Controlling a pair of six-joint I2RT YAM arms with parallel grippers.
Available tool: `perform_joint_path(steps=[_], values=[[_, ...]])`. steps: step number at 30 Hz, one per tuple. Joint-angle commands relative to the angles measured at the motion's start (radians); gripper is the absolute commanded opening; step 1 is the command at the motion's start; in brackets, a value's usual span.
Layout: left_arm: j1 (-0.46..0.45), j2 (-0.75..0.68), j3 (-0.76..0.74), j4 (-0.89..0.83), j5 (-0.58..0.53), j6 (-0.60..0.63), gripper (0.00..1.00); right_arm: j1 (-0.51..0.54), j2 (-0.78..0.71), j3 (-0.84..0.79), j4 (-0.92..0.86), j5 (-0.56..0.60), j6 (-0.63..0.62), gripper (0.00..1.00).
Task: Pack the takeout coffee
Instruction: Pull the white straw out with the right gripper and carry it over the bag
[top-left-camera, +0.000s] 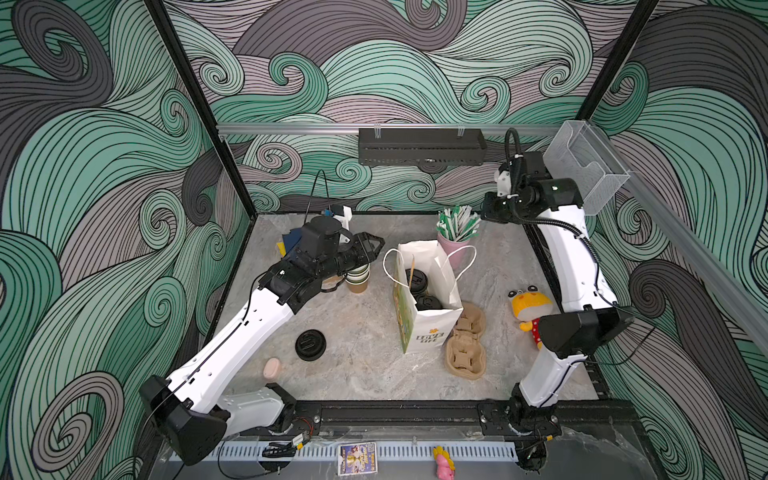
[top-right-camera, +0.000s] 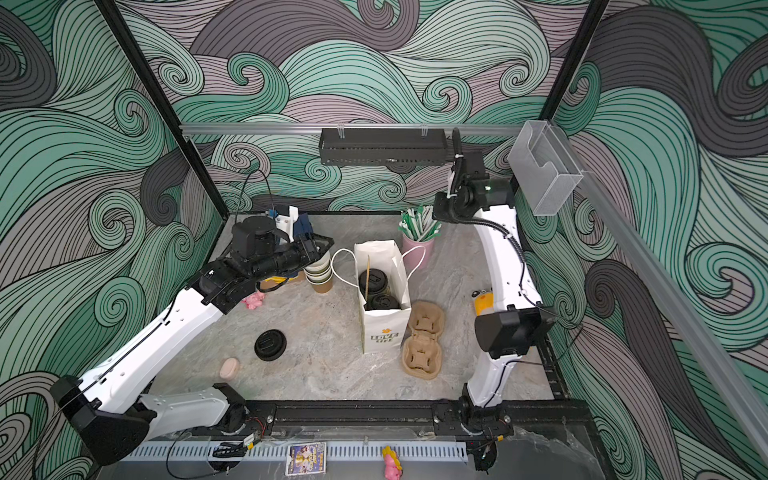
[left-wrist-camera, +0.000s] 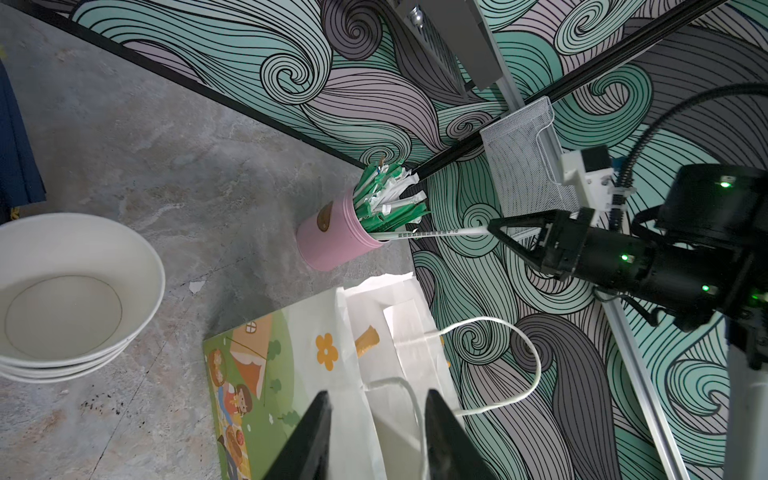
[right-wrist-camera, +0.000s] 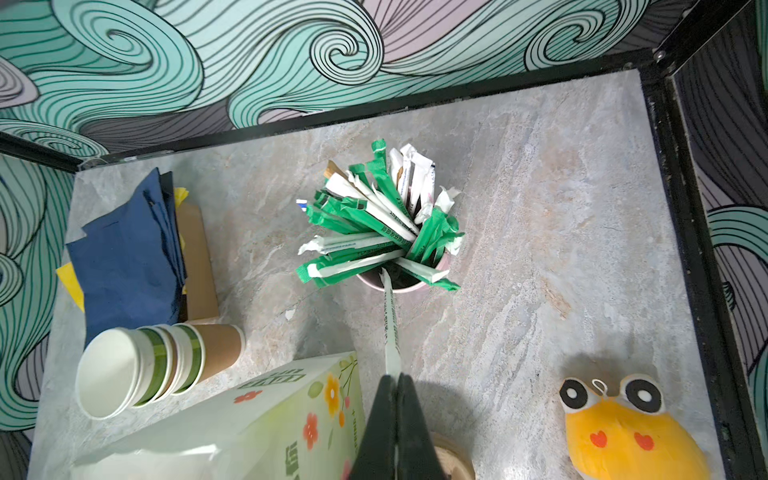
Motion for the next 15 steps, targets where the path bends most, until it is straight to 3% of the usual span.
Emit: perform_joint_path(steps=[1, 9, 15], values=[[0.006, -0.029, 0.026, -0.005, -0.017, 0.029, 0.42, 0.005, -0.053, 0.024, -0.070, -0.003, -0.043, 0.03], [0.007, -0.057, 0.013, -0.012, -0.022, 0.035, 0.42, 0.006, -0.145, 0.097, -0.199, 0.021, -0.078, 0.03], [0.006, -0.072, 0.004, -0.015, -0.015, 0.042, 0.43, 0.001, -0.302, 0.098, -0.257, 0.037, -0.104, 0.02]])
